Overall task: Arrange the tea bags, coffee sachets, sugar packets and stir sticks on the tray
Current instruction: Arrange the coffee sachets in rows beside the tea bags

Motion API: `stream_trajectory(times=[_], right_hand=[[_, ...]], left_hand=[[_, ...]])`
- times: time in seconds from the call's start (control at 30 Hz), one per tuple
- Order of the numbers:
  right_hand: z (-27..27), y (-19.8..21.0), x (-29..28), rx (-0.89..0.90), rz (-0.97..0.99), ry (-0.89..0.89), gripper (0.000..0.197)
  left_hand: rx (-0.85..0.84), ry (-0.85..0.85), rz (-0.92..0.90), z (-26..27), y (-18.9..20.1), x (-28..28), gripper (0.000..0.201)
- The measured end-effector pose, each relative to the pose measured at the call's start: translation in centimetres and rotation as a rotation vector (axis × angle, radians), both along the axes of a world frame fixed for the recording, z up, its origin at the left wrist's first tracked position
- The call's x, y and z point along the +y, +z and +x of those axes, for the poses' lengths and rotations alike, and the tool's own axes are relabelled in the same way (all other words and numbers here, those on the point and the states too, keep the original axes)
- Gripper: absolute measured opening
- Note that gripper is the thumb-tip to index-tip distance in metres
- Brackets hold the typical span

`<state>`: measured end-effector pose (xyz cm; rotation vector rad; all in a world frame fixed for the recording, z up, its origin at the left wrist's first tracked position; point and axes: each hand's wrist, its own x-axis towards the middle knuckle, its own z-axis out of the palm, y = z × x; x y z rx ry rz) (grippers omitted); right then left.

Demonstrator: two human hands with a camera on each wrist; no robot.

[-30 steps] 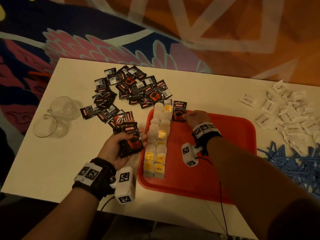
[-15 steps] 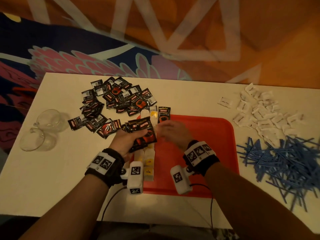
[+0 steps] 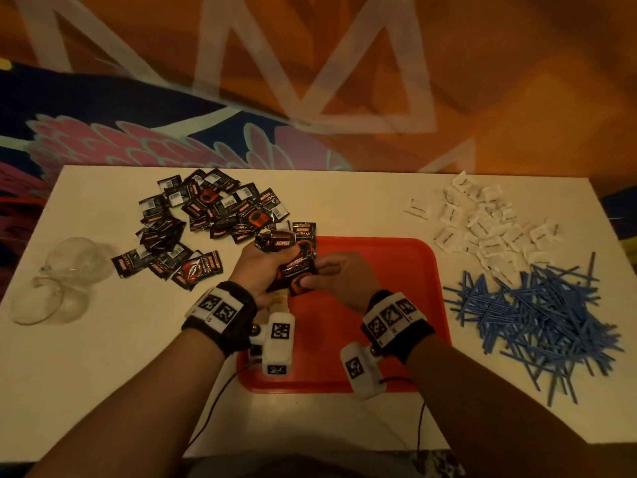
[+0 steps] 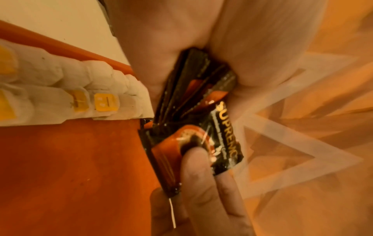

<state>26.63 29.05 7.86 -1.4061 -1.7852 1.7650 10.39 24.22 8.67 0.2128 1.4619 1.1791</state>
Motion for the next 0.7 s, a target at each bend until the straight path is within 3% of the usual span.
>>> stream_trajectory(times=[0.2,0.3,0.5,0.7], right_hand=[[0.1,-0.9,0.9,-0.027,-0.01,-0.011,0.023],[0.3,-0.9,1.1,0.05,-0.018,0.031,0.018],[-0.4,-2.0,2.0,0.017,0.008,0.097,0.02],[1.2,-4.6,5.2,-0.309,0.118,0.014,0.023]], left_hand=[[0.013,-0.017,0.041,-0.1,-0.5,0.4,0.037],[0.082,-0.106,0.081,-0.3,-1.0,0.4,0.03],[0.016,-0.036,0.025,-0.4,-2.3,1.2,0.034],[-0.15,0.181,0.002,-2.4,-3.2,0.7,0.02]])
